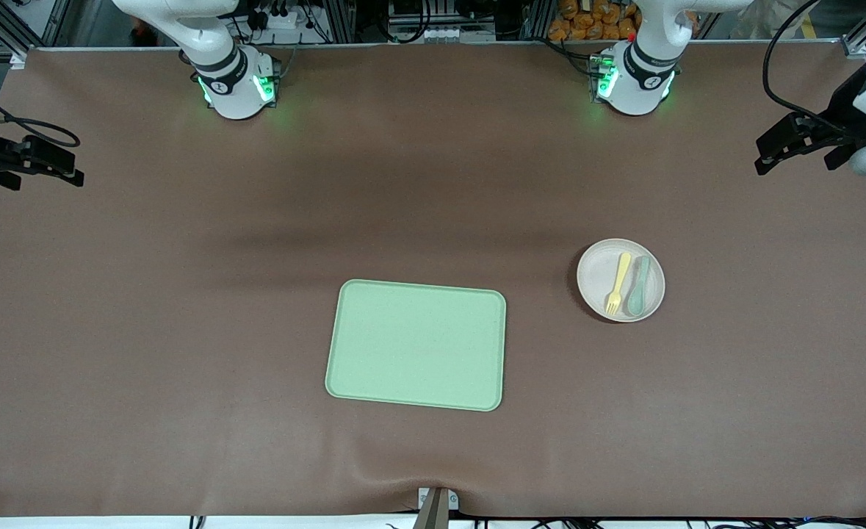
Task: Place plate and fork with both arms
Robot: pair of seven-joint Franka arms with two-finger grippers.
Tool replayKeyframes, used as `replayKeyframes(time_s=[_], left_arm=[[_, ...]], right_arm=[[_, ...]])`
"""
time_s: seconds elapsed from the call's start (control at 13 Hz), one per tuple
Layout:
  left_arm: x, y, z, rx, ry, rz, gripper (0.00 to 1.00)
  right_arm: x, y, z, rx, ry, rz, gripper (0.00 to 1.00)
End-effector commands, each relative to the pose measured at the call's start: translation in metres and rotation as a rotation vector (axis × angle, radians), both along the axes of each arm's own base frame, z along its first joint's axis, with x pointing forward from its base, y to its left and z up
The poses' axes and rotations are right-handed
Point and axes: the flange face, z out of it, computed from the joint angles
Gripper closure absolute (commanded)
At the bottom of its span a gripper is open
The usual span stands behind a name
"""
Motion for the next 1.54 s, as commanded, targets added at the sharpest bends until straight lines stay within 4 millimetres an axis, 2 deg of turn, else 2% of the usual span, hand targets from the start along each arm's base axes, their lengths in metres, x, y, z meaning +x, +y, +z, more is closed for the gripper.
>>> replayKeyframes(time_s=[0.0,0.23,0.46,0.62,0.85,0.92,1.0,1.23,1.38,1.46], left_arm=[[-0.002,-0.001,0.004,-0.007,0.002,-0.015,0.0],[0.007,-0.001,-0.009,-0.003,0.026,-0.02,0.0],[0.031,-0.004,-0.065,0.004,0.127,-0.018,0.0],[0.047,-0.006,-0.117,0.004,0.143,-0.017,0.0],[0.054,-0.004,-0.194,-0.001,0.063,-0.011,0.0],[0.058,0.002,-0.222,-0.004,0.043,0.0,0.0],[0.063,0.02,-0.256,-0.005,0.03,0.029,0.0],[0.052,0.022,-0.346,-0.014,-0.071,0.02,0.0],[0.052,0.026,-0.396,-0.014,-0.059,0.027,0.0],[0.052,0.026,-0.414,-0.014,-0.056,0.027,0.03]], right_arm=[[-0.003,0.002,0.004,-0.015,0.003,-0.014,0.0],[-0.003,0.002,0.004,-0.015,0.003,-0.013,0.0],[-0.002,0.002,0.003,-0.015,0.004,-0.014,0.0],[-0.002,0.002,0.002,-0.015,0.006,-0.014,0.0],[-0.002,0.001,0.001,-0.015,0.007,-0.016,0.0],[-0.003,0.001,0.001,-0.015,0.009,-0.016,0.0],[-0.003,0.001,0.001,-0.015,0.009,-0.016,0.0],[-0.003,0.001,0.001,-0.013,0.009,-0.016,0.0],[-0.003,0.003,-0.001,-0.013,0.012,-0.013,0.0],[-0.002,0.002,-0.002,-0.013,0.015,-0.014,0.0]])
